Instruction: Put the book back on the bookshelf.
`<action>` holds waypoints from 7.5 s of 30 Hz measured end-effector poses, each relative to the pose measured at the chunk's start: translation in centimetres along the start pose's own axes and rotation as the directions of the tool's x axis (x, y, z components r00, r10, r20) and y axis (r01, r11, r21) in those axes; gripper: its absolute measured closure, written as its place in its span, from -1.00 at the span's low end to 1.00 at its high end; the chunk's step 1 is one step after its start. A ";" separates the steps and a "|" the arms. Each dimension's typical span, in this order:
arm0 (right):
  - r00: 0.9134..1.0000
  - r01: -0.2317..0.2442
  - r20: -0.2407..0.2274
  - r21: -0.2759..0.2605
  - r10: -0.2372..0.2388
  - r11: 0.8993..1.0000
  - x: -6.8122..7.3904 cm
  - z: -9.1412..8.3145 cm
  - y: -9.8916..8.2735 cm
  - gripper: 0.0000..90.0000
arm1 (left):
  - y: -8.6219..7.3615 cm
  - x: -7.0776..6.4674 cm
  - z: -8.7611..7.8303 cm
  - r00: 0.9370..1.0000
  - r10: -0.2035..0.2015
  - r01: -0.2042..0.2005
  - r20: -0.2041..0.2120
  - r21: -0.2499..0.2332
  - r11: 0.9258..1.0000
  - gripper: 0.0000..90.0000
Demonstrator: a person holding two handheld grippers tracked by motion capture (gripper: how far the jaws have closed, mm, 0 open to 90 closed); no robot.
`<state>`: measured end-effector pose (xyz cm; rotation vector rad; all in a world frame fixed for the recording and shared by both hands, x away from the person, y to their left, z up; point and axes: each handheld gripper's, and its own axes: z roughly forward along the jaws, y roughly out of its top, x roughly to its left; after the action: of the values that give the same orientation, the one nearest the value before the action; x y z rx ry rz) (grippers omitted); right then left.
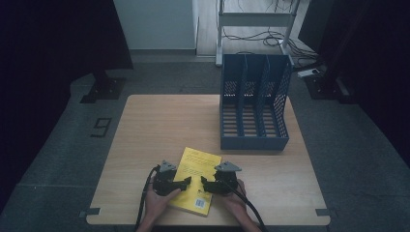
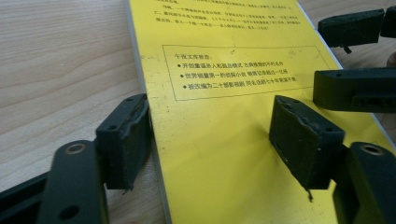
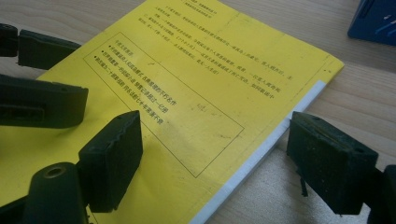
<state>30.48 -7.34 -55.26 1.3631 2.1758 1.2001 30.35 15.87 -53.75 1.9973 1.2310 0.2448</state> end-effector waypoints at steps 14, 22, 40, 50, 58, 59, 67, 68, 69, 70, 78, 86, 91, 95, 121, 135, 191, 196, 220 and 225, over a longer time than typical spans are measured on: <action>1.000 0.014 0.008 -0.007 -0.014 1.000 0.2 -0.1 0.0 -0.58 | 0.4 -0.4 -0.9 1.000 0.015 -0.015 0.004 -0.028 0.999 -0.28; 1.000 0.013 0.008 -0.007 -0.013 1.000 0.2 -0.1 0.0 -0.58 | 0.5 -0.3 -1.3 1.000 -0.002 0.003 0.027 -0.049 0.999 -0.27; 1.000 0.003 -0.001 -0.011 -0.003 1.000 0.1 -0.1 0.0 -0.58 | 0.9 -0.5 -2.8 0.986 -0.036 0.053 0.161 -0.098 0.994 -0.23; 1.000 0.000 -0.004 -0.012 0.000 1.000 0.0 -0.1 -0.1 -0.58 | 1.0 0.2 -2.7 0.976 -0.063 0.072 0.206 -0.038 0.997 -0.22; 1.000 -0.001 -0.003 -0.012 0.001 1.000 0.0 -0.1 -0.1 -0.58 | 0.8 0.9 -2.6 0.962 -0.104 0.117 0.252 -0.039 0.992 -0.20; 1.000 -0.002 -0.003 -0.012 0.001 1.000 0.0 -0.1 -0.1 -0.58 | 0.8 0.9 -2.7 0.960 -0.105 0.120 0.258 -0.042 0.992 -0.20; 1.000 -0.014 -0.013 -0.015 0.014 1.000 -0.1 -0.2 -0.1 -0.57 | 0.6 -0.3 -1.8 0.958 -0.081 0.085 0.275 -0.001 0.996 -0.13; 1.000 -0.014 -0.012 -0.014 0.013 1.000 -0.1 -0.2 -0.1 -0.57 | 0.6 -0.3 -1.8 0.958 -0.081 0.085 0.275 -0.001 0.996 -0.12; 1.000 -0.011 -0.008 -0.013 0.011 1.000 0.0 -0.2 -0.1 -0.56 | 0.6 -0.3 -1.7 0.964 -0.080 0.081 0.252 0.009 0.997 -0.12; 1.000 -0.011 -0.008 -0.013 0.011 1.000 0.0 -0.2 -0.1 -0.56 | 0.6 -0.3 -1.7 0.964 -0.080 0.081 0.252 0.009 0.997 -0.10; 1.000 -0.008 -0.006 -0.015 0.008 1.000 0.0 -0.2 -0.1 -0.56 | 0.6 -0.2 -1.3 0.985 -0.011 0.009 0.172 0.016 1.000 0.03; 1.000 -0.005 -0.004 -0.014 0.005 1.000 0.0 -0.2 -0.1 -0.56 | 0.7 0.3 -0.9 0.987 -0.011 0.009 0.160 0.013 1.000 0.17; 1.000 -0.004 -0.005 -0.013 0.004 1.000 0.0 -0.2 -0.1 -0.55 | 0.8 0.8 -0.8 0.986 -0.018 0.017 0.164 0.004 1.000 0.21; 1.000 0.000 -0.003 -0.012 0.000 1.000 0.0 -0.2 -0.1 -0.55 | 0.8 1.0 -0.8 0.988 -0.021 0.023 0.150 -0.011 1.000 0.25; 1.000 0.002 -0.018 -0.010 -0.002 1.000 -0.2 -0.2 -0.1 -0.56 | 0.8 -0.5 -1.8 0.988 0.077 -0.065 0.133 -0.094 0.993 0.71; 0.999 0.025 -0.026 -0.025 -0.025 0.999 -0.3 -0.3 -0.1 -0.55 | 0.8 -0.9 -2.2 0.986 0.091 -0.073 0.138 -0.128 0.989 0.77; 0.997 -0.044 -0.065 -0.085 0.039 0.995 -3.6 -4.6 1.5 -0.58 | 1.2 -3.7 -5.2 0.974 0.167 -0.112 0.152 -0.318 0.942 0.84; 0.997 -0.046 -0.066 -0.077 0.041 0.996 -3.7 -4.4 1.5 -0.58 | 1.3 -3.6 -5.7 0.975 0.163 -0.105 0.155 -0.327 0.939 0.84; 0.988 -0.066 -0.151 -0.151 0.043 0.986 -3.4 -4.7 1.4 -0.57 | 1.6 -4.9 -7.5 0.967 0.213 -0.149 0.143 -0.361 0.920 0.84; 0.982 -0.071 -0.185 -0.164 0.040 0.984 -3.3 -4.4 1.4 -0.59 | 1.7 -5.0 -7.9 0.963 0.219 -0.147 0.155 -0.379 0.914 0.84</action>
<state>30.13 -12.04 -52.07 1.2957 2.1065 1.5479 24.78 15.29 -46.02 1.7622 0.8055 0.3368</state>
